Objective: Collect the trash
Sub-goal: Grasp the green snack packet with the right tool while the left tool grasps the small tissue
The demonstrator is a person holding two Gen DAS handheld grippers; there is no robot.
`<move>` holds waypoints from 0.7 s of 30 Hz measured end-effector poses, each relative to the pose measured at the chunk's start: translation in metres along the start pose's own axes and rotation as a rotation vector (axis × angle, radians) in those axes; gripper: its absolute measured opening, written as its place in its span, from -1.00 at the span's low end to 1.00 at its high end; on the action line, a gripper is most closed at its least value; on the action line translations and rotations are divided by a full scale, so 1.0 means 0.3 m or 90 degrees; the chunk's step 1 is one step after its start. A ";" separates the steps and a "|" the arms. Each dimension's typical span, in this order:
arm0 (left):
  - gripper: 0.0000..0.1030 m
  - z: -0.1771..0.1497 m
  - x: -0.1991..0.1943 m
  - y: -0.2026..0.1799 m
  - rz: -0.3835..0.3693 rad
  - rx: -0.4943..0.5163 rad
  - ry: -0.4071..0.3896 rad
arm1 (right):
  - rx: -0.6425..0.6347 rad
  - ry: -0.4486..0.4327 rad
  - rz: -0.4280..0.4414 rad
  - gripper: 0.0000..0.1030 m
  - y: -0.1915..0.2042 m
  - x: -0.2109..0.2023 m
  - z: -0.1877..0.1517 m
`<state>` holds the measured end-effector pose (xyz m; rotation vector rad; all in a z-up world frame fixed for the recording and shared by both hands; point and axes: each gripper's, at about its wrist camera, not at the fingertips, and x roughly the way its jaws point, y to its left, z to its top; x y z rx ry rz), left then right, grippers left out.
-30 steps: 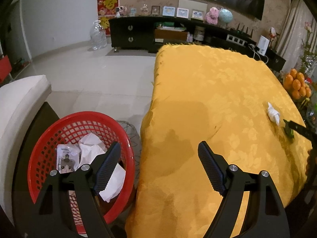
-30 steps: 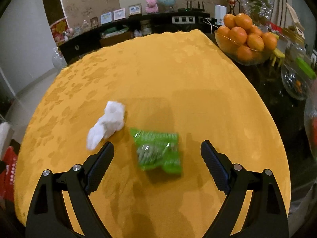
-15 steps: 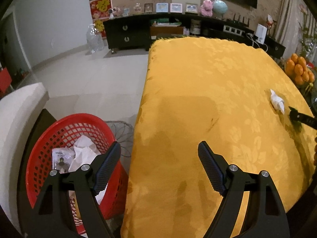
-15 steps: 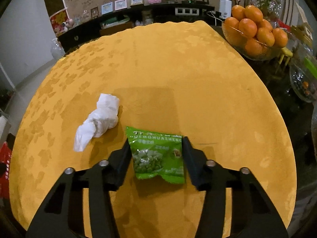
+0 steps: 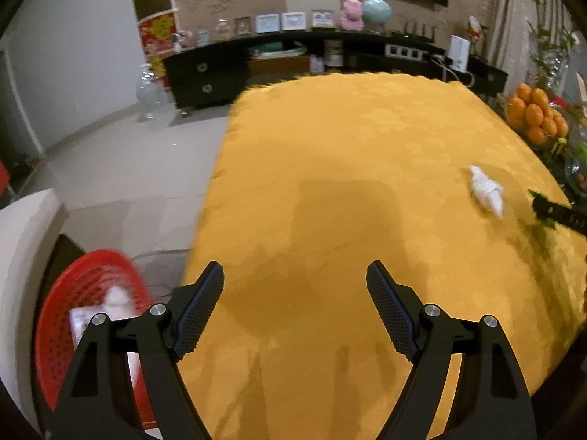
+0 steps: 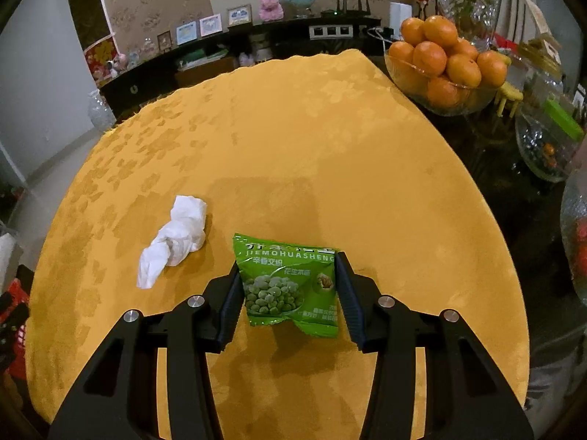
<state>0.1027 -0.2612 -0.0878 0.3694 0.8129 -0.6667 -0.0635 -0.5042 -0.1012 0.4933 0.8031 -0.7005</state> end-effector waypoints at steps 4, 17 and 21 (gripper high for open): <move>0.50 0.078 0.059 -0.145 -0.028 0.035 0.017 | 0.026 0.012 0.022 -0.11 -0.022 0.004 0.012; 0.50 0.224 0.191 -0.541 -0.090 0.160 0.038 | 0.103 0.008 0.041 -0.11 -0.146 -0.019 0.042; 0.50 0.237 0.232 -0.591 -0.112 0.164 0.067 | 0.128 0.004 0.045 -0.11 -0.186 -0.032 0.041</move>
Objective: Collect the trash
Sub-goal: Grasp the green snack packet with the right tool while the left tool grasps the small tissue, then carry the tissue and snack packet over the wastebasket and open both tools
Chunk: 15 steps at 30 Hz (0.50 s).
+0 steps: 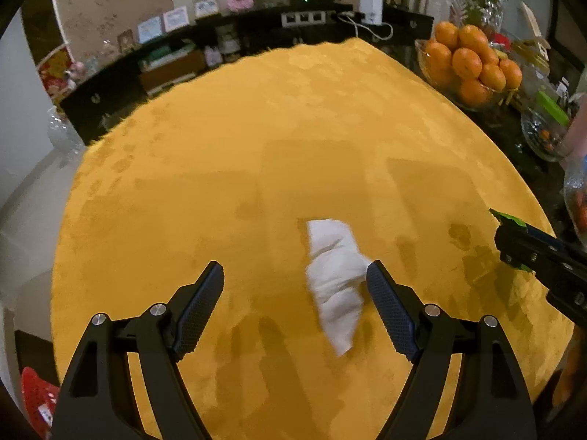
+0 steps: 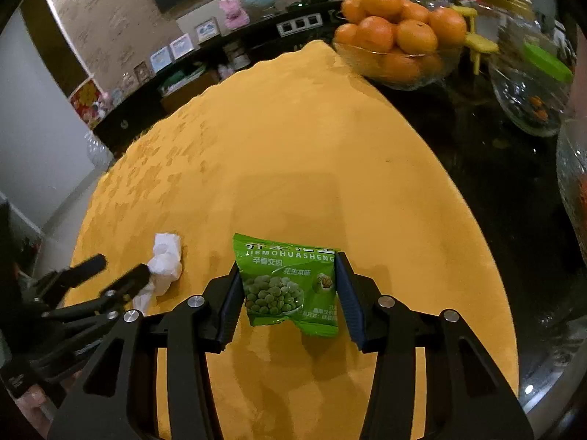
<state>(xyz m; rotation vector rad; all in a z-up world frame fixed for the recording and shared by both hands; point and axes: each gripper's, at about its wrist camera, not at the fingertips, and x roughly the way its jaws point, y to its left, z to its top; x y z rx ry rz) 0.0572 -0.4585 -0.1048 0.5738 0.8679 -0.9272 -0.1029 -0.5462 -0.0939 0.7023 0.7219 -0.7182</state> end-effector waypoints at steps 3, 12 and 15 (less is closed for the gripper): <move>0.49 0.006 0.028 -0.022 -0.010 0.004 0.016 | 0.004 0.002 0.009 -0.11 -0.007 -0.002 0.001; -0.27 -0.001 0.069 -0.027 -0.029 -0.007 0.028 | 0.005 0.012 0.013 -0.11 -0.023 0.000 0.002; -0.32 -0.011 0.053 -0.015 -0.040 -0.019 0.024 | -0.003 0.012 0.013 -0.11 -0.011 0.001 0.003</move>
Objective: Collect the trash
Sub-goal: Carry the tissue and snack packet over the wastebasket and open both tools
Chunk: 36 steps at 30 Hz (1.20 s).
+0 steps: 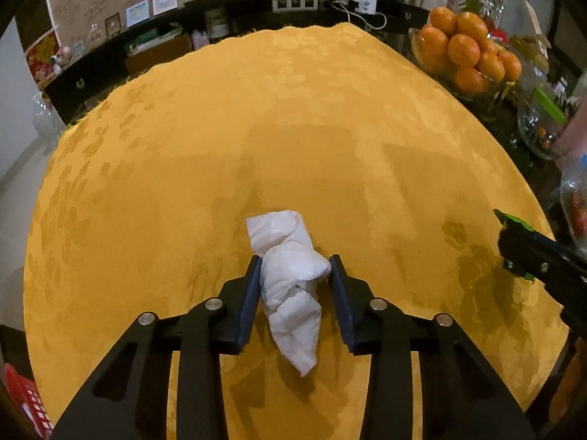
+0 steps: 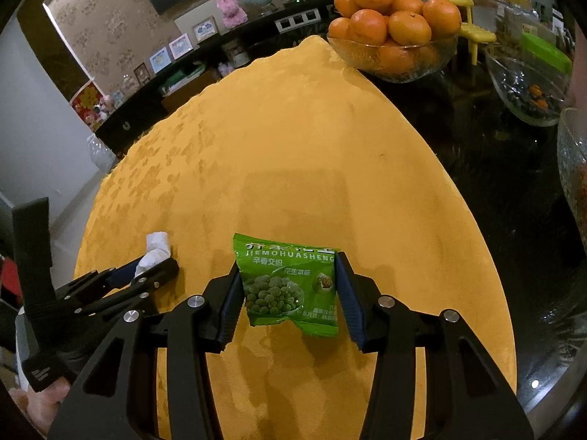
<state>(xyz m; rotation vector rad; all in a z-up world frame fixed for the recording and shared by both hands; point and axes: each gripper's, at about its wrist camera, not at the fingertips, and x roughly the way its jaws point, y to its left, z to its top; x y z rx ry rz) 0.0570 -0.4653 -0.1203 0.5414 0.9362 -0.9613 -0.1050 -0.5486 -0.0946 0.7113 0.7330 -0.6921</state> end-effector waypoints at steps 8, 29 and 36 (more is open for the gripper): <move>-0.32 -0.051 -0.088 0.047 0.020 -0.009 -0.030 | -0.026 -0.004 -0.011 -0.11 0.034 0.008 -0.005; -0.32 -0.346 -0.477 0.338 0.140 -0.106 -0.140 | -0.186 -0.037 -0.029 -0.10 0.272 0.030 -0.086; -0.32 -0.484 -0.592 0.463 0.208 -0.155 -0.162 | -0.247 -0.062 -0.029 -0.10 0.358 0.015 -0.158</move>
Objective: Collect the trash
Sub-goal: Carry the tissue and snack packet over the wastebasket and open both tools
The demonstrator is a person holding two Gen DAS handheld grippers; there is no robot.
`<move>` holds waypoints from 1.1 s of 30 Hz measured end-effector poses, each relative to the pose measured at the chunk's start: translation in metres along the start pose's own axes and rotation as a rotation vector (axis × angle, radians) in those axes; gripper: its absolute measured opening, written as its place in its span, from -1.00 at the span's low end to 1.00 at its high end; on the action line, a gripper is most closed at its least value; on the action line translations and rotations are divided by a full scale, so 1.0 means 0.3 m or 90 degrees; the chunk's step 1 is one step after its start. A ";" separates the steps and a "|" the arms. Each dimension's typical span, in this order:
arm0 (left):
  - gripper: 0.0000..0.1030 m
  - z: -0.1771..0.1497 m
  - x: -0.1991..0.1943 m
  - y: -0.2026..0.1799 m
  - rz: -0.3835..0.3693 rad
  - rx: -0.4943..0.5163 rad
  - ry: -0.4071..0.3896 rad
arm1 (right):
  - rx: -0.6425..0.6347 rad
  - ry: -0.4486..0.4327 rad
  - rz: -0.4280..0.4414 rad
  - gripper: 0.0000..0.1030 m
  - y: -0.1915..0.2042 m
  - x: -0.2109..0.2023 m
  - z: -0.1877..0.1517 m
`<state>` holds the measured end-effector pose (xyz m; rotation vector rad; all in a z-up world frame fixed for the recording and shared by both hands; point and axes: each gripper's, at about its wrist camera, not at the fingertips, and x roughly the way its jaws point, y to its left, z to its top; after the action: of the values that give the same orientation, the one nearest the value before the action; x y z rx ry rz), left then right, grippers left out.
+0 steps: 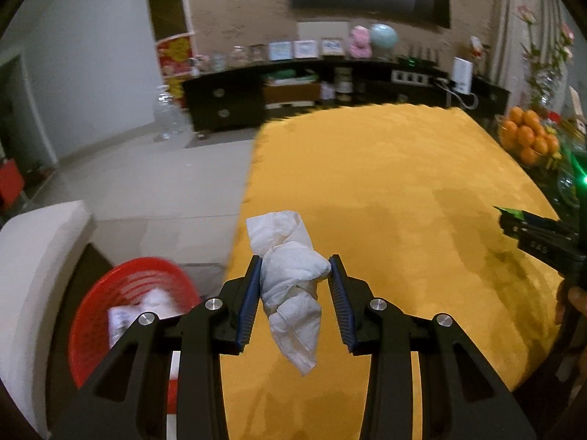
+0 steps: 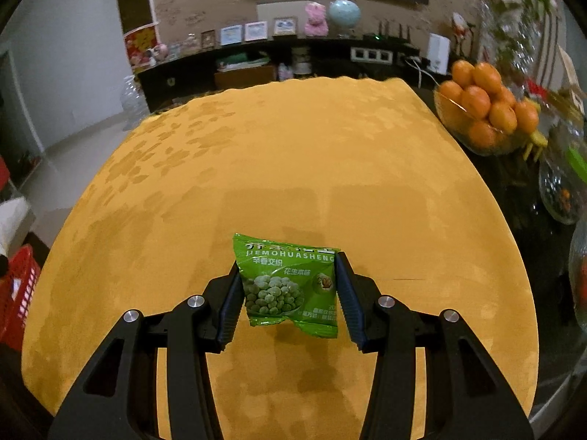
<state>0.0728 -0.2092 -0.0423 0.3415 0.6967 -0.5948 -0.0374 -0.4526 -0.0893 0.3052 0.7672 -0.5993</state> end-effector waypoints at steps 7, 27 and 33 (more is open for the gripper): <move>-0.31 -0.055 -0.064 0.190 0.048 -0.055 -0.008 | -0.029 -0.021 -0.008 -0.10 0.057 -0.038 -0.034; -0.32 -0.131 -0.095 0.654 0.150 -0.216 -0.018 | -0.119 -0.008 0.143 -0.10 0.497 -0.169 -0.027; -0.31 -0.130 -0.080 0.673 0.142 -0.218 -0.004 | -0.114 0.030 0.286 -0.10 0.706 -0.175 0.060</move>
<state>0.1626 -0.0230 -0.0343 0.0960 0.7284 -0.2577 0.0715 -0.2725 -0.0296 0.3151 0.7612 -0.0998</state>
